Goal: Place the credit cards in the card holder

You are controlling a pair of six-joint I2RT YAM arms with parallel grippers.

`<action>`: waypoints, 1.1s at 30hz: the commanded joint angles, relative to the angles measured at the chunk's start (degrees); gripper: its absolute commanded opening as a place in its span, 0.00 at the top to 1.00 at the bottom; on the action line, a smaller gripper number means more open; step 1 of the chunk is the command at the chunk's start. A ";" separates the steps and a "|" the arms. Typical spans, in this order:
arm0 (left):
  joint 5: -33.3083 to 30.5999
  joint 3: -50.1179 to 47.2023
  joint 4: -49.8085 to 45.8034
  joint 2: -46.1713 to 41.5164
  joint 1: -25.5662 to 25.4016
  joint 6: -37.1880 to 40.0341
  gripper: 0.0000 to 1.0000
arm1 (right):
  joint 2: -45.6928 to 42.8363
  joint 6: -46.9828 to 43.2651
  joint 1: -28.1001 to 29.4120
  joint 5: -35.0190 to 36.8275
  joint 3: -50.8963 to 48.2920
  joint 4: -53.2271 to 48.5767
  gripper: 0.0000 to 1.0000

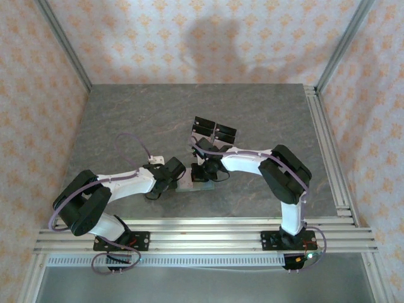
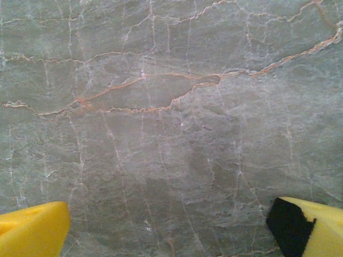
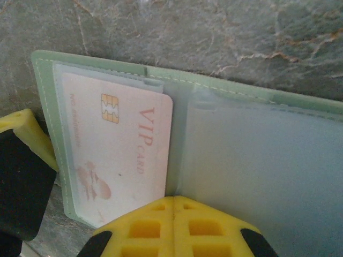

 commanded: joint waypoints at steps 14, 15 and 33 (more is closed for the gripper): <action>0.15 -0.49 -0.20 1.10 -0.85 -1.90 0.00 | -1.65 1.23 1.73 -1.61 0.65 3.95 0.98; -0.92 -0.08 -1.53 0.49 -0.84 -2.46 0.00 | -2.38 0.98 1.65 -0.60 0.32 3.51 0.97; -4.78 2.54 -6.22 1.02 1.70 -3.01 0.00 | -2.17 -0.37 -1.15 0.56 -2.12 2.67 0.94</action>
